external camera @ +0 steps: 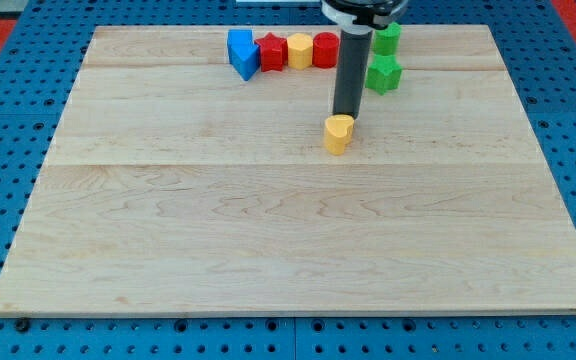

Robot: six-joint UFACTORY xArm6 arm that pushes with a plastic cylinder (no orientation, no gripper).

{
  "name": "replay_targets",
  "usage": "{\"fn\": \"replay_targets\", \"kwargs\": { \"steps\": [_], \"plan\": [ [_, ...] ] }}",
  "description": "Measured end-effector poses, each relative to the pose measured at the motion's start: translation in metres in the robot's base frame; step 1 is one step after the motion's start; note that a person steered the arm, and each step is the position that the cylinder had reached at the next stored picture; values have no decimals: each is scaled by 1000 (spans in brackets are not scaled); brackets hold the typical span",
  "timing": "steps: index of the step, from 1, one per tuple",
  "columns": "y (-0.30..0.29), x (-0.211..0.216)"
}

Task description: Move the yellow heart to the bottom right side of the board

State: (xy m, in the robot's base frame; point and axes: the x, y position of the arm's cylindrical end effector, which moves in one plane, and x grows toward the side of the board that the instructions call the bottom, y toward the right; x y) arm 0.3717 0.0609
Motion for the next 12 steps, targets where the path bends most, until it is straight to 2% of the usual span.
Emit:
{"fn": "replay_targets", "kwargs": {
  "steps": [1,2,3,4,5,7,9,10,11,12],
  "plan": [
    [-29,41],
    [-1,74],
    [-58,42],
    [-26,44],
    [-89,69],
    [-17,117],
    [8,98],
    [55,156],
    [78,151],
    [65,89]
  ]
}}
